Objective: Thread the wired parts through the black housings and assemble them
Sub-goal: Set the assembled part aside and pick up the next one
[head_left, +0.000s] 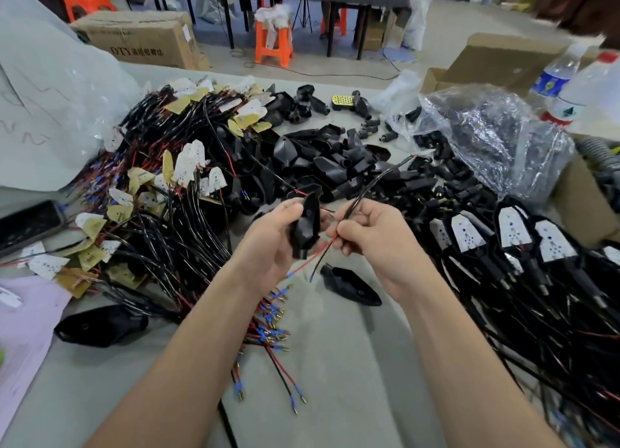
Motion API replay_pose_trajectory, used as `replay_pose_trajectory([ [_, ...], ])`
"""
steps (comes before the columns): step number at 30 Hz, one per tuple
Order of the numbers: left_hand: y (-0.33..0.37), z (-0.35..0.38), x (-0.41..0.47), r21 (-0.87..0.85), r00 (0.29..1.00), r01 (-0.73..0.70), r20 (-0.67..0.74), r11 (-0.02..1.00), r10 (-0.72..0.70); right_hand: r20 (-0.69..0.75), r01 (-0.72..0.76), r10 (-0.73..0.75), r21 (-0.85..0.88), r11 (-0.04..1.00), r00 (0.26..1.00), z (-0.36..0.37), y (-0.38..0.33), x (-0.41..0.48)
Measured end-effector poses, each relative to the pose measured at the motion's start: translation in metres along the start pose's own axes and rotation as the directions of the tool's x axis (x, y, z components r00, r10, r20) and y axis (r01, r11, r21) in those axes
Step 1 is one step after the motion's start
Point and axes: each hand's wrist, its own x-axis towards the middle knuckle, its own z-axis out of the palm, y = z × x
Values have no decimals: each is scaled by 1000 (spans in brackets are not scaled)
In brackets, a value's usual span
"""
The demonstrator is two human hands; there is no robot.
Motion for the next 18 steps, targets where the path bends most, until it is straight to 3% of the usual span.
replay_pose_trajectory([
  [5,-17,-12,4,88,993,22,113,996,-32,-5,55,-55,106,993,998,-7,8,6],
  [11,-14,-21,16,232,997,-18,79,972,0,-134,139,-111,222,965,985,-11,34,7],
  [15,-16,-22,15,381,993,-55,118,923,10,-264,207,-151,200,958,953,-15,42,8],
  [18,-16,-21,15,402,992,-67,125,913,17,-331,248,-182,170,954,926,-19,45,7],
])
